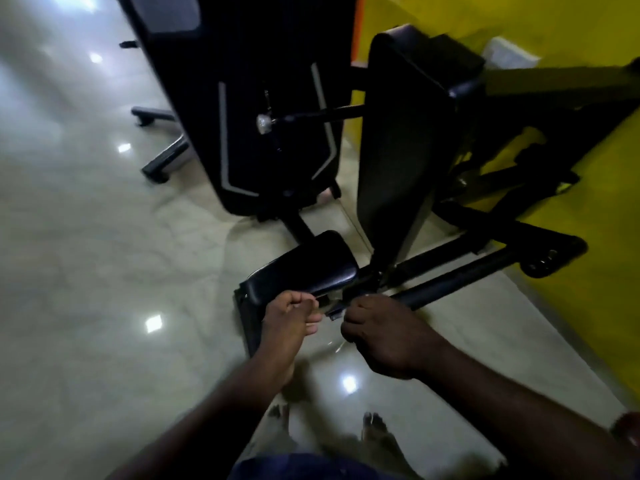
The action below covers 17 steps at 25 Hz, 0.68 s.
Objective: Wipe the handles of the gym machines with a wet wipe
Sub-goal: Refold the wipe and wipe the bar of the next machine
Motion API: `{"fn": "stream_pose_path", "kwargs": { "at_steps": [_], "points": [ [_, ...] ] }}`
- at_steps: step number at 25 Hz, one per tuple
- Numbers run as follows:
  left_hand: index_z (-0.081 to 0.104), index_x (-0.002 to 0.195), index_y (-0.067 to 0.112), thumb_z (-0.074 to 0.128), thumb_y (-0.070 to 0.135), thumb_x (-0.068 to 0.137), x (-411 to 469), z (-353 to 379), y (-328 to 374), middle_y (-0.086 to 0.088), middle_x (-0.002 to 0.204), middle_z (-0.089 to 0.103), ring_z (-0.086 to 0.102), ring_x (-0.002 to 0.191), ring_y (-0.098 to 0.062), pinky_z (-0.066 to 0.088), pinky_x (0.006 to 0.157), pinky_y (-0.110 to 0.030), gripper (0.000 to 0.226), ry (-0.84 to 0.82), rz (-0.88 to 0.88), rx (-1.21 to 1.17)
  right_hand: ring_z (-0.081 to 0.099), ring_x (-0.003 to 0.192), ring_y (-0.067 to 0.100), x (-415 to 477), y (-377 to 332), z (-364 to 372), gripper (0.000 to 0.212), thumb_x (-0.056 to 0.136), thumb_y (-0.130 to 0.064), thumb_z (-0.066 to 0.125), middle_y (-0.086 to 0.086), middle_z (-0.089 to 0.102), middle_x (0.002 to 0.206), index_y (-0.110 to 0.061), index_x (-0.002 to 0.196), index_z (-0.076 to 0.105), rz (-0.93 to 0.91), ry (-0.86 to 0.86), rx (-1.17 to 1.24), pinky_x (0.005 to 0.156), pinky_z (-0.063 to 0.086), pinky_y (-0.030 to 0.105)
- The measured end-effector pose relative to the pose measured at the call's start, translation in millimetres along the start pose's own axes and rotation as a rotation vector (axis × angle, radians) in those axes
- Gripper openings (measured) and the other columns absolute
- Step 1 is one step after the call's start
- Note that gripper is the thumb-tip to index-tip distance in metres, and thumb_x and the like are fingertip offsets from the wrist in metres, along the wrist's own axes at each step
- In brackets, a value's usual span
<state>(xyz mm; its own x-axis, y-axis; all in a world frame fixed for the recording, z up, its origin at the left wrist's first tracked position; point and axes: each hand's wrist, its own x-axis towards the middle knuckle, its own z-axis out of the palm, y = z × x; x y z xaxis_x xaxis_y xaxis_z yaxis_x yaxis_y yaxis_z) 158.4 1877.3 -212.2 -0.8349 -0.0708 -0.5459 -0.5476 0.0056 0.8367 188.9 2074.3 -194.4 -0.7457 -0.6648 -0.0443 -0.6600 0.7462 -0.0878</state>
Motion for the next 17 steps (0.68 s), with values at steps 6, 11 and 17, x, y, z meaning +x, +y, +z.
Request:
{"fn": "stream_pose_path", "kwargs": {
  "at_steps": [6,11,17],
  "points": [
    [0.066,0.103,0.004,0.059,0.014,0.103,-28,20,-9,-0.009,0.091,0.072,0.067,0.077,-0.020,0.056,0.071,-0.034,0.012,0.222,-0.011,-0.193,0.069,0.093,0.035,62,38,-18,0.062,0.088,-0.050,0.026,0.017,0.072,0.101,-0.009,0.096,0.071,-0.111,-0.456,0.211,0.077,0.054,0.041],
    [0.068,0.098,0.010,0.065,0.019,0.101,-59,36,-29,-0.012,0.097,0.075,0.071,0.081,-0.023,0.058,0.075,-0.037,0.010,0.275,-0.039,-0.329,0.067,0.107,0.023,-18,25,17,0.024,0.104,-0.022,0.049,0.001,0.073,0.112,-0.018,0.115,0.070,0.100,0.340,0.371,0.095,0.052,0.038],
    [0.072,0.107,0.008,0.061,0.009,0.101,-71,65,-26,-0.011,0.101,0.078,0.074,0.091,-0.018,0.060,0.089,-0.036,0.012,0.092,-0.016,-0.392,0.063,0.123,0.032,-63,47,47,0.045,0.104,0.007,0.032,0.013,0.069,0.132,-0.001,0.130,0.069,-0.301,0.474,0.211,0.106,0.049,0.040]
  ]
}}
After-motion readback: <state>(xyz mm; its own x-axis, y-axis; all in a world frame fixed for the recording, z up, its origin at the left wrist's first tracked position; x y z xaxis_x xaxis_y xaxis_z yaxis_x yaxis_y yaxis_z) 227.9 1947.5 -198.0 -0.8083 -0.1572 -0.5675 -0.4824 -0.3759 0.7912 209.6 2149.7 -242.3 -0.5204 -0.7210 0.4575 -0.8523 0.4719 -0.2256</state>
